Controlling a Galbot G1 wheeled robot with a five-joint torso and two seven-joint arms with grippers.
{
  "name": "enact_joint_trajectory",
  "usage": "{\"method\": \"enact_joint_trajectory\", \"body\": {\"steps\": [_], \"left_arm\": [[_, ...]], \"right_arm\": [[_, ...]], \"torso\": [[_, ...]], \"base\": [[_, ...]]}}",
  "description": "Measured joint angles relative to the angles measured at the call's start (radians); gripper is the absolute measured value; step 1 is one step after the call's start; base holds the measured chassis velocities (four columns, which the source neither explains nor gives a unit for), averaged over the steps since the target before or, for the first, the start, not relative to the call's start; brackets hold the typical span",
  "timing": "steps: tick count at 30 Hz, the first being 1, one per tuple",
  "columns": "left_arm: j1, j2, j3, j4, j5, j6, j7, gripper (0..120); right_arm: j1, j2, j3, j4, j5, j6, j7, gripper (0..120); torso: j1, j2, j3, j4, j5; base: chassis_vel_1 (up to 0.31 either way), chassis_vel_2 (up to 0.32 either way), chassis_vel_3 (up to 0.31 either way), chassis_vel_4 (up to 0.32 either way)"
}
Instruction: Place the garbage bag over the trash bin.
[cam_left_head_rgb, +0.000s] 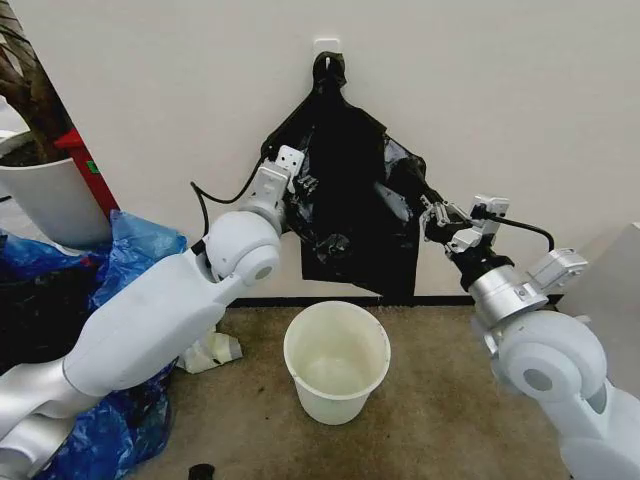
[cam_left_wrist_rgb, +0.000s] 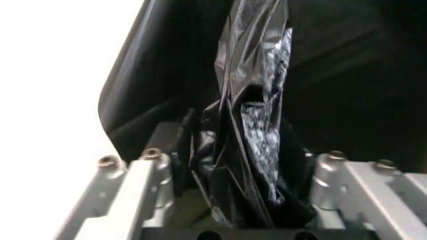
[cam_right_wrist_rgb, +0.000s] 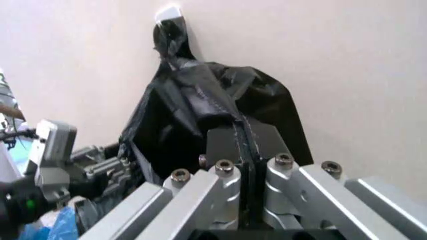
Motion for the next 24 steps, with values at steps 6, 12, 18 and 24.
{"method": "enact_joint_trajectory", "body": {"steps": [6,12,18,24], "left_arm": [[0.014,-0.003,-0.005,-0.01,-0.018,-0.012,0.002,22],[0.014,0.001,-0.014,-0.015,-0.032,-0.033,0.022,1],[0.028,0.015,-0.03,-0.025,-0.033,-0.038,0.034,0],[0.041,0.024,-0.04,-0.037,-0.033,-0.038,0.036,0]], "right_arm": [[-0.007,-0.006,0.014,0.003,0.005,0.004,-0.006,8],[-0.017,-0.012,0.026,0.001,0.007,0.006,-0.008,4],[-0.015,-0.009,0.02,-0.015,0.017,0.009,-0.01,0],[-0.023,-0.001,0.015,-0.014,0.015,0.008,-0.01,0]], "torso": [[0.0,0.0,0.0,-0.0003,0.0001],[0.0,0.0,0.0,-0.0003,0.0002],[0.0,0.0,0.0,-0.0001,0.0001],[0.0,0.0,0.0,-0.0001,0.0002]], "base": [[0.0,0.0,0.0,0.0],[0.0,0.0,0.0,0.0],[0.0,0.0,0.0,0.0],[0.0,0.0,0.0,0.0]]}}
